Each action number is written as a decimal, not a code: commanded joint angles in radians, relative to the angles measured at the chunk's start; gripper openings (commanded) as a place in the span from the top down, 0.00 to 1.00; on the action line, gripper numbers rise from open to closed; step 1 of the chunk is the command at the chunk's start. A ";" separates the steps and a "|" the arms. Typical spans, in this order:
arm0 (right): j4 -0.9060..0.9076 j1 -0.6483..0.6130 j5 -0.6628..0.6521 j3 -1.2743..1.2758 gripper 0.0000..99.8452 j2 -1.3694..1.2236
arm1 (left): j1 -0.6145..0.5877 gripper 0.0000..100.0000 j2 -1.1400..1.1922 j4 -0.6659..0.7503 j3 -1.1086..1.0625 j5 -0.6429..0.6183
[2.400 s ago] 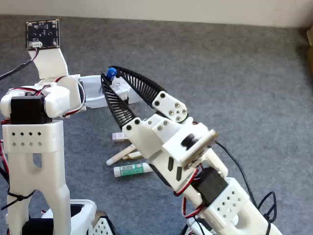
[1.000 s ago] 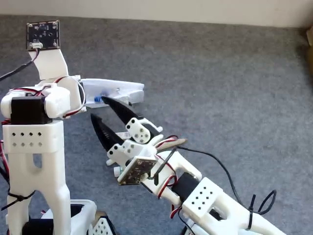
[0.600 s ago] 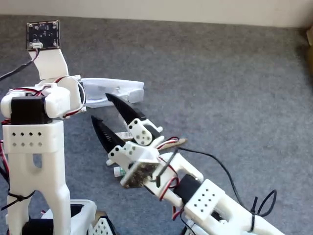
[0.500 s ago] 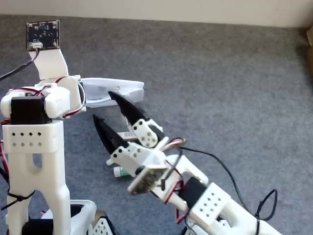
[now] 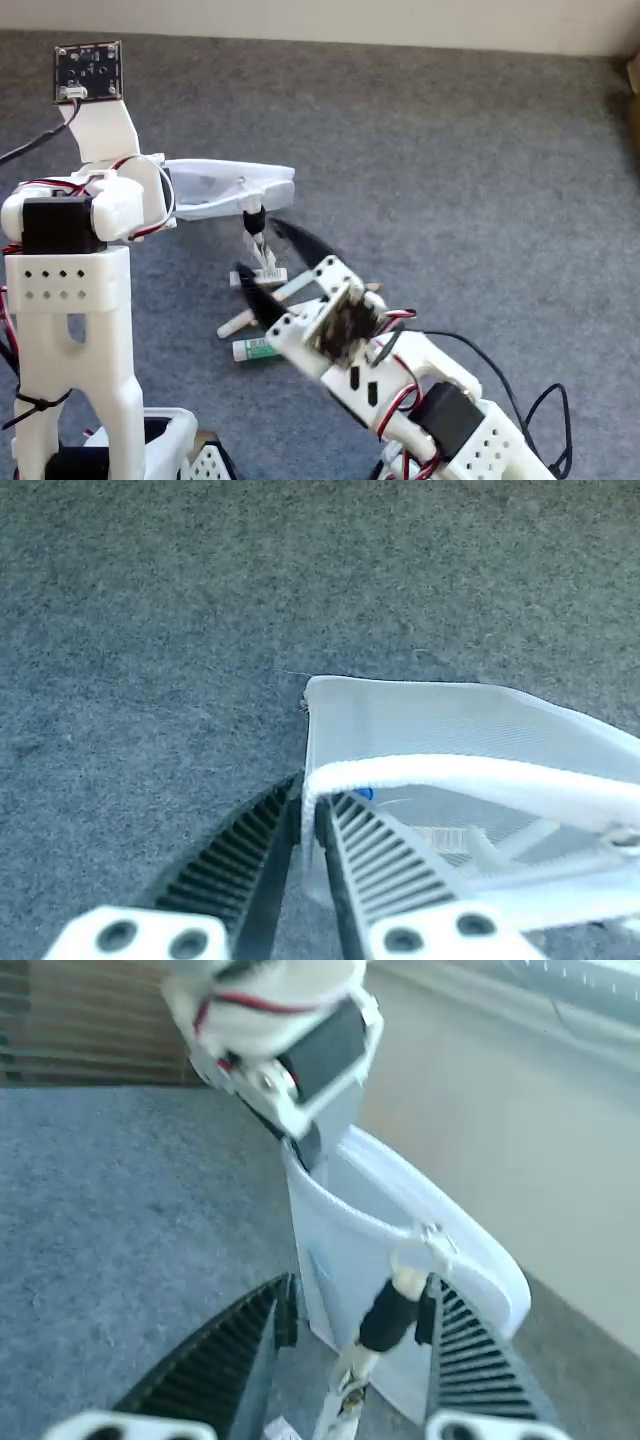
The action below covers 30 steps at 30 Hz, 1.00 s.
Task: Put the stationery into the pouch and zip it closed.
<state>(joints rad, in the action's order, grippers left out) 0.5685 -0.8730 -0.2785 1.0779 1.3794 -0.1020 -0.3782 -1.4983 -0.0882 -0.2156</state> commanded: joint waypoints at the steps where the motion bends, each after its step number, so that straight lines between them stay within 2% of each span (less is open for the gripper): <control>1: 0.102 0.096 0.089 -0.065 0.81 0.019 | 0.004 0.99 0.042 0.008 -0.035 -0.014; 8: 0.165 0.203 0.239 0.036 0.81 0.018 | 0.002 0.99 0.044 0.008 -0.036 -0.012; 17: 0.171 0.209 0.348 0.114 0.81 0.010 | 0.002 0.99 0.036 0.084 -0.105 -0.012; 21: 0.171 0.211 0.373 0.113 0.81 -0.085 | 0.002 0.99 0.036 0.080 -0.102 -0.014; 30: 0.254 0.265 0.718 -0.053 0.81 -0.427 | 0.002 0.99 0.036 0.083 -0.104 -0.014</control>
<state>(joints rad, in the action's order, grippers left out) 0.7971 -0.6429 0.3230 1.1439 1.0326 -0.1036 -0.3798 -1.4200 -0.1419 -0.2156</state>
